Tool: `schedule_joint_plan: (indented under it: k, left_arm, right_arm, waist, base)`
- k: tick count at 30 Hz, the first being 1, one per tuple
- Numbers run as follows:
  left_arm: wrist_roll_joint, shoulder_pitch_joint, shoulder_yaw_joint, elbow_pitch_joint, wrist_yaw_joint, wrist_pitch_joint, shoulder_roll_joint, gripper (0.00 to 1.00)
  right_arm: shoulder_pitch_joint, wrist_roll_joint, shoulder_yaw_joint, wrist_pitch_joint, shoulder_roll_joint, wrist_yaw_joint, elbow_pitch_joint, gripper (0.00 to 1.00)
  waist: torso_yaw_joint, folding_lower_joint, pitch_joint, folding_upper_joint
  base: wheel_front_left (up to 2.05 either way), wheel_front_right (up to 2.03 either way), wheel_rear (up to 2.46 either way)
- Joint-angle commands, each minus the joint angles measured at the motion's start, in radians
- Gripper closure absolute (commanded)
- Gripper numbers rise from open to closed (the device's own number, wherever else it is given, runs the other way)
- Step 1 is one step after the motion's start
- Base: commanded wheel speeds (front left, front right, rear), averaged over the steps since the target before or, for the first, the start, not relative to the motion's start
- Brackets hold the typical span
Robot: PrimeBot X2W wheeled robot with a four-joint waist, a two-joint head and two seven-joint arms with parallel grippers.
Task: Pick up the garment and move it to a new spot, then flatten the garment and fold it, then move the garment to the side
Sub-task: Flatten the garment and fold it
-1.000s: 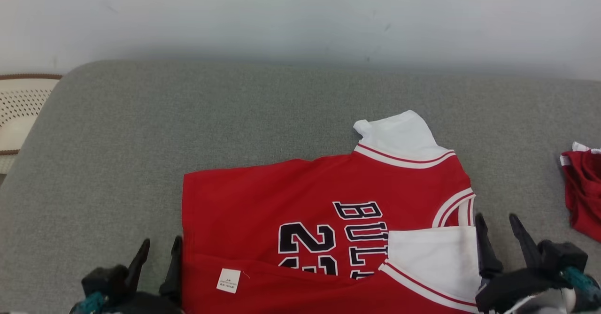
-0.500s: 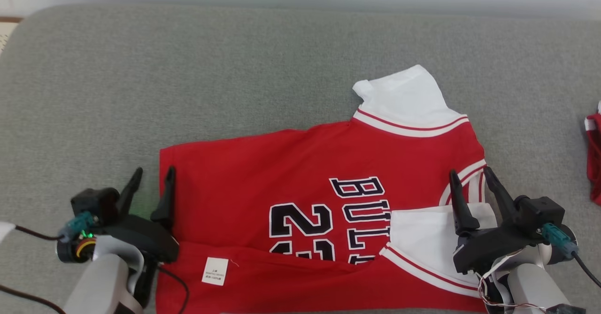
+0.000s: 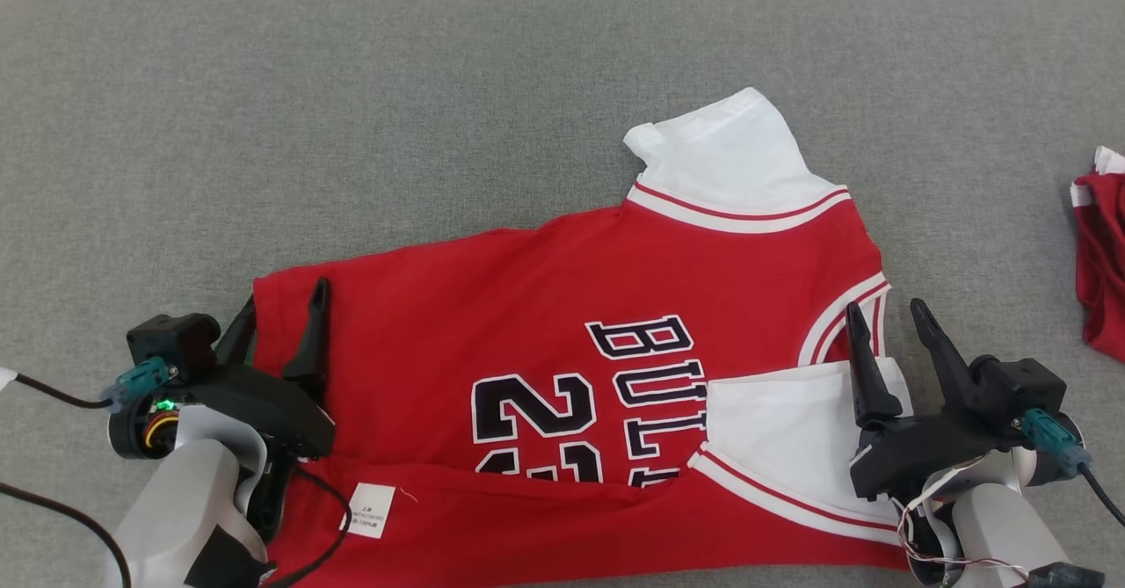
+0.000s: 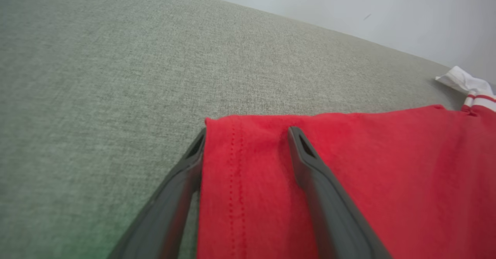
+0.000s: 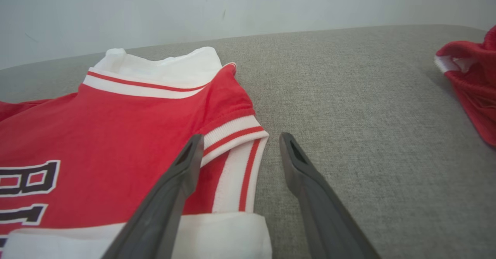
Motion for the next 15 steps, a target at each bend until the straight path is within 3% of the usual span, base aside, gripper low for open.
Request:
schedule_joint_plan:
  k: [1, 15]
  left_arm:
    - [-0.021, 0.004, -0.016, 0.002, 0.0, 0.002, 0.007, 0.0]
    - [-0.163, -0.007, -0.137, -0.039, 0.0, 0.001, 0.047, 0.0]
  right_arm:
    - [0.001, 0.005, -0.002, -0.001, 0.006, -0.001, -0.002, 0.0]
    - [-0.01, 0.01, -0.007, -0.001, 0.003, -0.001, -0.003, 0.0]
  waist:
    - [0.002, -0.0001, 0.0, -0.0001]
    - [0.017, -0.0001, -0.005, -0.0001]
  base:
    - [0.0, 0.0, 0.0]
    - [0.0, 0.0, 0.0]
